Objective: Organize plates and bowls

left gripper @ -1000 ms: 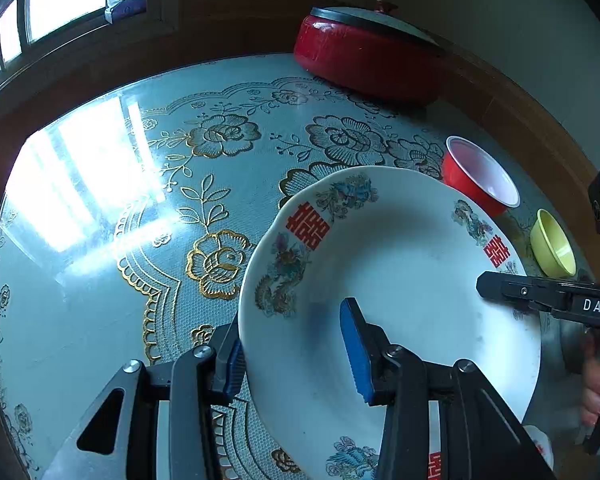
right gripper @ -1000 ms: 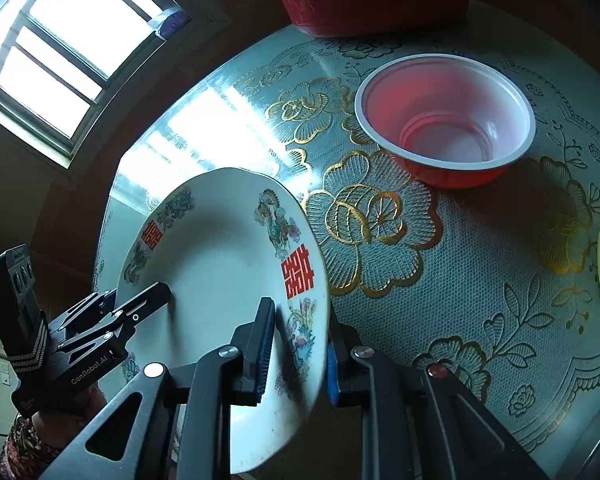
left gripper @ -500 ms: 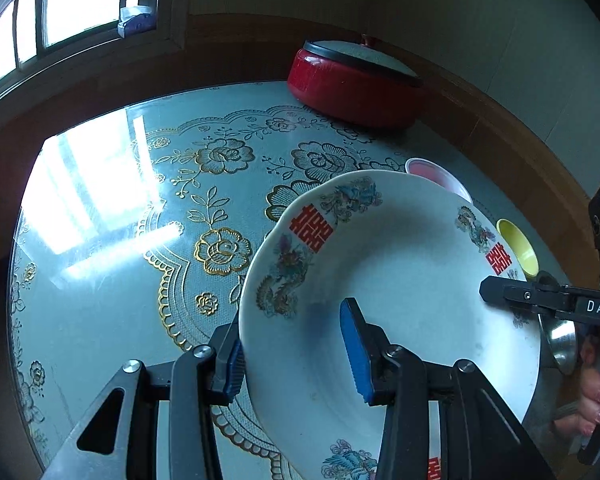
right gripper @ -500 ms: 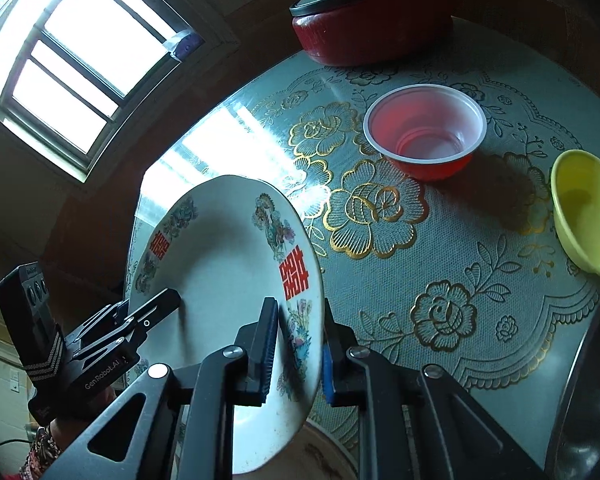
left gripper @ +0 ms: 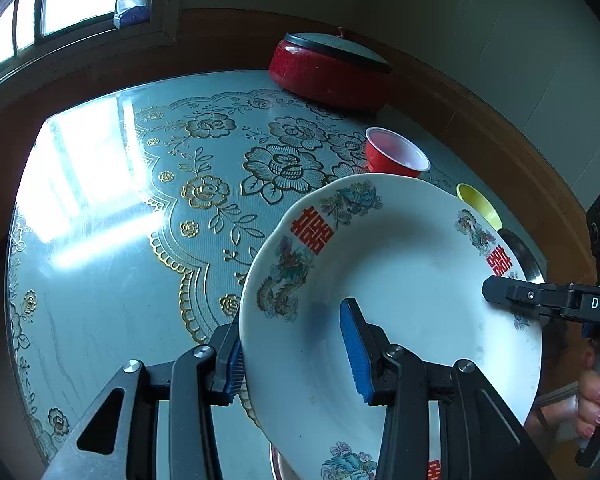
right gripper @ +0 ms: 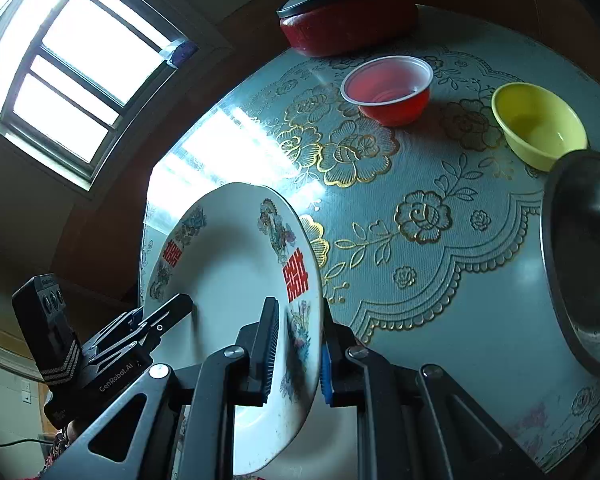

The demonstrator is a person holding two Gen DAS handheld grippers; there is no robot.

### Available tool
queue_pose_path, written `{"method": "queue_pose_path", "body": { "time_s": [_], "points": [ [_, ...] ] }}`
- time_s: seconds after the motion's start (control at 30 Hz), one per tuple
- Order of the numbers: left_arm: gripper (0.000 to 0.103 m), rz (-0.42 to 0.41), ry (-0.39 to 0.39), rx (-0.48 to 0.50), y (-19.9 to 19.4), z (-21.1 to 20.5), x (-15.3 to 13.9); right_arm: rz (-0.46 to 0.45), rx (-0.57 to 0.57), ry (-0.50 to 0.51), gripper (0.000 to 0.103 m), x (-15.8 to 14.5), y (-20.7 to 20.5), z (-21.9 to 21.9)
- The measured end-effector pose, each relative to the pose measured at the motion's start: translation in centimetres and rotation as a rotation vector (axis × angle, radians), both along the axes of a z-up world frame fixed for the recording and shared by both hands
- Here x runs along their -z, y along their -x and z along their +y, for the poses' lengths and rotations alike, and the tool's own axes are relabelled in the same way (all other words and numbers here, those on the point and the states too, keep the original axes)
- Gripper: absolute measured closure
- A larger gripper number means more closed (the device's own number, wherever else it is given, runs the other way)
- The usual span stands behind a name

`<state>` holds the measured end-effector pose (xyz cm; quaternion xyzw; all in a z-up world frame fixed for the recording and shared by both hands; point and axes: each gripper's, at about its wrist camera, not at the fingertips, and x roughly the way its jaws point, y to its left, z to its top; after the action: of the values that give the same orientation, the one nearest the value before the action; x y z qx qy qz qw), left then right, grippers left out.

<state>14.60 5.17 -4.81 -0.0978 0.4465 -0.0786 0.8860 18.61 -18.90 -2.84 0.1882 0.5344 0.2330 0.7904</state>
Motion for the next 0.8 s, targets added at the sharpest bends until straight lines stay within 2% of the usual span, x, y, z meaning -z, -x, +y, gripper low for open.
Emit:
{"method": "queue_pose_path", "body": {
  "time_s": [0.27, 0.5, 0.8],
  "points": [
    [0.06, -0.002, -0.011, 0.034, 2.8, -1.0, 0.1, 0.019, 0.038, -0.006, 0.086, 1.0, 3.5, -1.0],
    [0.06, 0.035, -0.006, 0.04, 4.3, -0.8, 1.3, 0.064, 0.064, -0.023, 0.086, 3.0, 6.0, -1.2],
    [0.06, 0.048, -0.026, 0.057, 5.0, -1.1, 1.9, 0.127, 0.1, -0.035, 0.086, 5.4, 7.1, -1.5]
  ]
}}
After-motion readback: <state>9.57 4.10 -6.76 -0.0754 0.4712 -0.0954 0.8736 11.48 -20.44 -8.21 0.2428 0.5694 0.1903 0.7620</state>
